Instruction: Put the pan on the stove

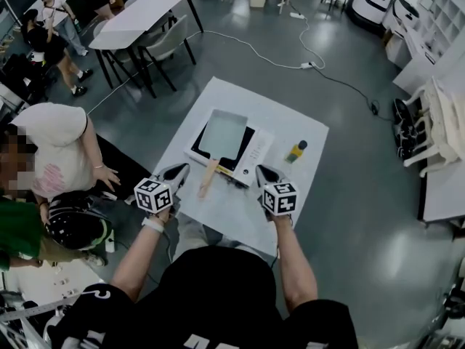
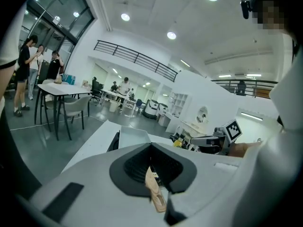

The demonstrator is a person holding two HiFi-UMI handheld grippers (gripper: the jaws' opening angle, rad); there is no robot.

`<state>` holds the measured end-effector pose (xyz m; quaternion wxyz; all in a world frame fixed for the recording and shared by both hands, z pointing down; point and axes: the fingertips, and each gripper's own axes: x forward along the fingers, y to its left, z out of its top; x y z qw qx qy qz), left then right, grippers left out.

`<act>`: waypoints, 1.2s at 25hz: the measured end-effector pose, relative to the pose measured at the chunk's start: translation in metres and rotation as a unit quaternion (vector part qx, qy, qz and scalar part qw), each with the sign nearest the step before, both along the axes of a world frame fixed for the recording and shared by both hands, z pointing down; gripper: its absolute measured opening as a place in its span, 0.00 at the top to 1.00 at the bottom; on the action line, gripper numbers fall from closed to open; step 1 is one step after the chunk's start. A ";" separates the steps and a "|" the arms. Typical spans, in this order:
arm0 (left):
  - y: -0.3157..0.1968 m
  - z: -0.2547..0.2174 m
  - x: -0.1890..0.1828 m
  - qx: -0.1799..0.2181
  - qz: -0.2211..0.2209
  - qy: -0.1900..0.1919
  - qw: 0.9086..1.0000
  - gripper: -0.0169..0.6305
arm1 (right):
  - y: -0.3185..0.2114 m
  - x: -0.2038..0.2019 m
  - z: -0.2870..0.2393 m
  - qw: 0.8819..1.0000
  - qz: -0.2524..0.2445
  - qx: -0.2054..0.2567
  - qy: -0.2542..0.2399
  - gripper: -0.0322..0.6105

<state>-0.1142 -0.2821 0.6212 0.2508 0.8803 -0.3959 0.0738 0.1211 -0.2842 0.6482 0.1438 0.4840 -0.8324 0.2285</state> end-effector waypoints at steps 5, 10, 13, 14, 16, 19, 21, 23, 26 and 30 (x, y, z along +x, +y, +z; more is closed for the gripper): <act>0.002 -0.005 -0.002 0.005 -0.008 -0.003 1.000 0.97 | -0.001 0.004 -0.004 1.000 0.001 0.004 -0.001 0.95; 0.002 -0.006 -0.002 0.013 -0.015 -0.007 1.000 0.97 | -0.002 0.007 -0.002 1.000 0.002 0.010 -0.001 0.95; 0.003 -0.012 -0.001 0.021 -0.017 -0.009 1.000 0.97 | -0.001 0.010 -0.005 1.000 0.005 0.013 0.000 0.95; 0.003 -0.015 -0.001 0.023 -0.018 -0.009 1.000 0.97 | -0.001 0.010 -0.006 1.000 0.005 0.015 0.000 0.95; 0.002 -0.019 0.000 0.028 -0.019 -0.010 0.999 0.97 | -0.002 0.010 -0.010 1.000 0.005 0.021 0.000 0.95; 0.003 -0.025 0.002 0.032 -0.020 -0.014 0.999 0.97 | 0.000 0.009 -0.018 1.000 0.006 0.030 -0.001 0.95; 0.004 -0.028 0.004 0.036 -0.019 -0.017 0.999 0.97 | 0.001 0.010 -0.021 0.999 0.007 0.034 -0.002 0.95; 0.005 -0.030 0.007 0.042 -0.018 -0.019 0.999 0.97 | 0.000 0.012 -0.025 0.999 0.010 0.043 -0.002 0.95; 0.005 -0.034 0.009 0.053 -0.017 -0.025 0.998 0.97 | -0.002 0.014 -0.034 0.998 0.017 0.064 -0.002 0.95; 0.004 -0.045 0.008 0.076 -0.023 -0.028 0.996 0.97 | -0.003 0.014 -0.047 0.996 0.017 0.089 0.004 0.95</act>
